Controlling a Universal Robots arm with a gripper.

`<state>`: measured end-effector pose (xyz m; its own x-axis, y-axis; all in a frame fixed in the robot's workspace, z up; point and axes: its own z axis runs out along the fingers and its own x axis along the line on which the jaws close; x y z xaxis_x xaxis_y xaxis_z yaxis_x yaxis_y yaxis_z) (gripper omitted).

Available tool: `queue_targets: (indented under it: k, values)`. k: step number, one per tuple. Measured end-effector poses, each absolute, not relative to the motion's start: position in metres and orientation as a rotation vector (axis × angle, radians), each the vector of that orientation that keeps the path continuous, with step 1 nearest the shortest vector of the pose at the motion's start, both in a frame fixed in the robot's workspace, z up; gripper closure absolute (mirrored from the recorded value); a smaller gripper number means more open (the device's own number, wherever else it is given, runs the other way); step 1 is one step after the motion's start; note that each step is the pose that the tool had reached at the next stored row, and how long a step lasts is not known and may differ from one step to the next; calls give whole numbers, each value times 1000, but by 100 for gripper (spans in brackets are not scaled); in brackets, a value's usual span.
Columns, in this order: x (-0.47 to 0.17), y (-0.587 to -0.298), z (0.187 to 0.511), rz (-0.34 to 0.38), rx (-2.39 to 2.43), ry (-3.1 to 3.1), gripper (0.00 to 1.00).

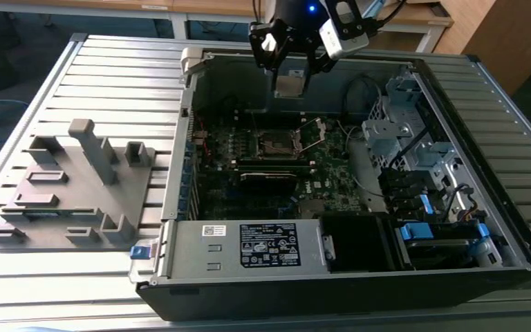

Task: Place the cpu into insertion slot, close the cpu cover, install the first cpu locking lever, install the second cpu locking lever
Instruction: 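Place the cpu into insertion slot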

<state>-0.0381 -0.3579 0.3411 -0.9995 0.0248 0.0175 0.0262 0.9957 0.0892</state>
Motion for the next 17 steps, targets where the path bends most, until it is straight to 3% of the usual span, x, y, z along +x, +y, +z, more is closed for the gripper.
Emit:
queue_targets:
  k: [17]
  values:
    - [-38,-358,338,-140,-40,-3122,46]
